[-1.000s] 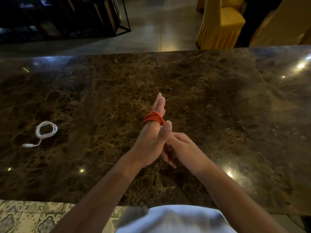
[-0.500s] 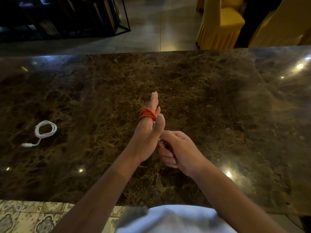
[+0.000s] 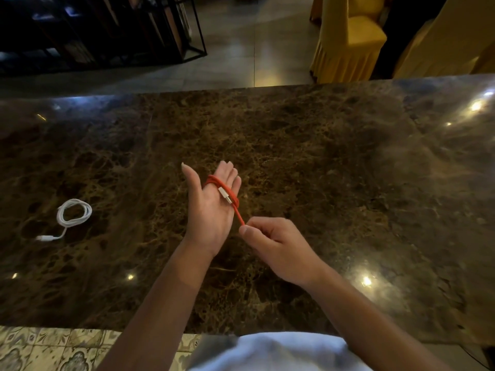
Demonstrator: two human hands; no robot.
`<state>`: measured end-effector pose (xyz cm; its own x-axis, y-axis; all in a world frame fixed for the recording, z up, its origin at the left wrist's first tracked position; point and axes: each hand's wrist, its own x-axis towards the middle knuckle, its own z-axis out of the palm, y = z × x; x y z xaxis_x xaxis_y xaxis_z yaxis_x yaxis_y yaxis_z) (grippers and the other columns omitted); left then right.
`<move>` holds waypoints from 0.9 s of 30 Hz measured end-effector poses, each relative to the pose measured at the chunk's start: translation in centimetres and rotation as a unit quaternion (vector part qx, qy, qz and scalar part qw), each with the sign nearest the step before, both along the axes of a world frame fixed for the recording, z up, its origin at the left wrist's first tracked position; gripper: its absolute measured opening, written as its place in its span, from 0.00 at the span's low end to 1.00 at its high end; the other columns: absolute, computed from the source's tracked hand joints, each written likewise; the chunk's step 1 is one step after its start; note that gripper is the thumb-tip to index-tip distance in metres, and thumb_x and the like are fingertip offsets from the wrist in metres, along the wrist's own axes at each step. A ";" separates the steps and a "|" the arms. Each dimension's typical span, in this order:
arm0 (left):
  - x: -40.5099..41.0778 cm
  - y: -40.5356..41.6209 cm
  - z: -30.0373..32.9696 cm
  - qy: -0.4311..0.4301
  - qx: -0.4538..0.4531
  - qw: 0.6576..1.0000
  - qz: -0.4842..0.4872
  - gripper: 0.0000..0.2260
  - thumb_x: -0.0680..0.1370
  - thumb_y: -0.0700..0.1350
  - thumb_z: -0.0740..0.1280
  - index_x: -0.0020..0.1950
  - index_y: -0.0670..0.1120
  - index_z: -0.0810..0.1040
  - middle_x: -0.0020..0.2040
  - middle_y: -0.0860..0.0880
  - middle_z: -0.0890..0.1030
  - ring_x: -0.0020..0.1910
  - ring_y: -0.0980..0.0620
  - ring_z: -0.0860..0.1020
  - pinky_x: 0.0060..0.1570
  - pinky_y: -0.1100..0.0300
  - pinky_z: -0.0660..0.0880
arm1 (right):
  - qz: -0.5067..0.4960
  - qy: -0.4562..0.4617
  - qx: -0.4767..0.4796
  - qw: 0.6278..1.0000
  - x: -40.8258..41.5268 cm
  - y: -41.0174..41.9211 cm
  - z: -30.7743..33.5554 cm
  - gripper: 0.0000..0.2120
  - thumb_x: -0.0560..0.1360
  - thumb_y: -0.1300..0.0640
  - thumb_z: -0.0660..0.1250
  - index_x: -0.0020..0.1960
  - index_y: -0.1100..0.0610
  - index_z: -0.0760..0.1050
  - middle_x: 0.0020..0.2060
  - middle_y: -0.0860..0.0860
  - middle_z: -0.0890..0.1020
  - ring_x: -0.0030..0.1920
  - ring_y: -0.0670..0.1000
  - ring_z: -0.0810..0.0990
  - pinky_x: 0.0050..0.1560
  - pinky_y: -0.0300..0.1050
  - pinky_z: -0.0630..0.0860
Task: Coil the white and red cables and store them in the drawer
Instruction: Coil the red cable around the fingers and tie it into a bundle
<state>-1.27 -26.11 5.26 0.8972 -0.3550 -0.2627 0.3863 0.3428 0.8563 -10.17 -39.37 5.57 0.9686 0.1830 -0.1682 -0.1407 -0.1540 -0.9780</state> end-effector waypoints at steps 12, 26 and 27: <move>-2.7 0.2 2.1 0.013 -0.096 0.993 -0.074 0.50 0.75 0.77 0.48 0.83 0.39 0.57 0.81 0.42 0.67 0.81 0.46 0.66 0.83 0.48 0.54 | -0.069 -0.018 0.031 0.997 0.2 -5.7 2.4 0.15 0.85 0.58 0.63 0.41 0.64 0.75 0.29 0.53 0.77 0.26 0.51 0.73 0.26 0.39 0.69; -4.3 -0.4 2.7 -0.033 -0.039 0.991 -0.122 0.44 0.76 0.73 0.43 0.82 0.46 0.62 0.82 0.49 0.68 0.81 0.51 0.64 0.83 0.48 0.52 | -0.176 -0.122 -0.065 0.975 0.7 -2.9 2.7 0.03 0.80 0.57 0.72 0.52 0.54 0.84 0.37 0.46 0.85 0.36 0.46 0.85 0.34 0.35 0.78; -4.3 -0.4 2.6 -0.035 -0.032 0.991 -0.122 0.44 0.77 0.73 0.43 0.82 0.46 0.62 0.82 0.49 0.68 0.81 0.52 0.65 0.83 0.48 0.53 | -0.162 -0.130 -0.079 0.975 0.6 -3.0 2.8 0.04 0.81 0.57 0.71 0.53 0.53 0.84 0.38 0.45 0.86 0.38 0.45 0.86 0.36 0.36 0.80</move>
<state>-5.59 -26.55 7.91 0.7973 -0.5782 -0.1731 0.4058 0.3012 0.8629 -9.60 -42.37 8.38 0.9849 -0.1483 0.0897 0.0427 -0.2938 -0.9549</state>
